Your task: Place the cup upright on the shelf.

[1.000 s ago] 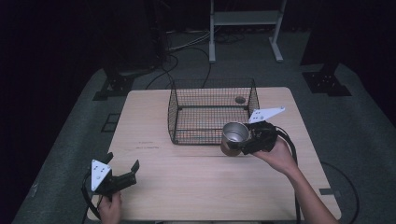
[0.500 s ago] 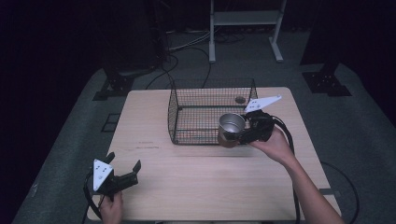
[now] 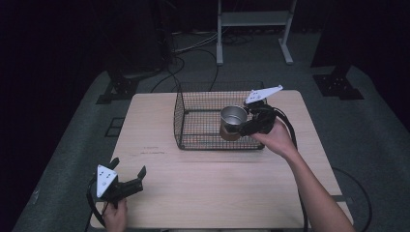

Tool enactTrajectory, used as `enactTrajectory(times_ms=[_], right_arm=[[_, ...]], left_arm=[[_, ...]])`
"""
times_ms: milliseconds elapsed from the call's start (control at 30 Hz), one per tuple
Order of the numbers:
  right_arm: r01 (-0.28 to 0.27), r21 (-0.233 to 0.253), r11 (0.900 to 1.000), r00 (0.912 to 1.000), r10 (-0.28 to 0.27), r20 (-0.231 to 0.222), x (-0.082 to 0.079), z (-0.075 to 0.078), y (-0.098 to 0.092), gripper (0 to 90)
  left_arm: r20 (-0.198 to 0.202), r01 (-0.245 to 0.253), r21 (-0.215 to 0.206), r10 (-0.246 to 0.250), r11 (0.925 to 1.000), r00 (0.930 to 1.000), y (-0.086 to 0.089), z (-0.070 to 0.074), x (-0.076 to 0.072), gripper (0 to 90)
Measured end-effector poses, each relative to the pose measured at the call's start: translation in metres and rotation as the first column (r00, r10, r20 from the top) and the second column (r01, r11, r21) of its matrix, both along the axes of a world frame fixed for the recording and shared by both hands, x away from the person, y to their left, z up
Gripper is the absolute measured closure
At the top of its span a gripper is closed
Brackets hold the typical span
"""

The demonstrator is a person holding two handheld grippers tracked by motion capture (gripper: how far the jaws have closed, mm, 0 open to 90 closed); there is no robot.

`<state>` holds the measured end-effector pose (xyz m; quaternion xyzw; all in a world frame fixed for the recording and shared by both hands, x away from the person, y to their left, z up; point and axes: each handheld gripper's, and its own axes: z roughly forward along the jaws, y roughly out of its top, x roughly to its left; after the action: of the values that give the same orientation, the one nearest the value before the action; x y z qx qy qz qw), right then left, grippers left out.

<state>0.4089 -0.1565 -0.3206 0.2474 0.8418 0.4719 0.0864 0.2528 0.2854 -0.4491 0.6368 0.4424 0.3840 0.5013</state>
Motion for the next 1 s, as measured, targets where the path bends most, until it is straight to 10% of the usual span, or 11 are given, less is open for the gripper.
enactTrajectory(times_ms=[1000], right_arm=[[0.048,-0.06,0.997,0.9988,-0.048,-0.006,0.054,0.014,0.031,17.8]], left_arm=[[0.01,-0.014,-0.016,0.014,0.9998,0.9999,0.007,0.002,-0.004,0.0]])
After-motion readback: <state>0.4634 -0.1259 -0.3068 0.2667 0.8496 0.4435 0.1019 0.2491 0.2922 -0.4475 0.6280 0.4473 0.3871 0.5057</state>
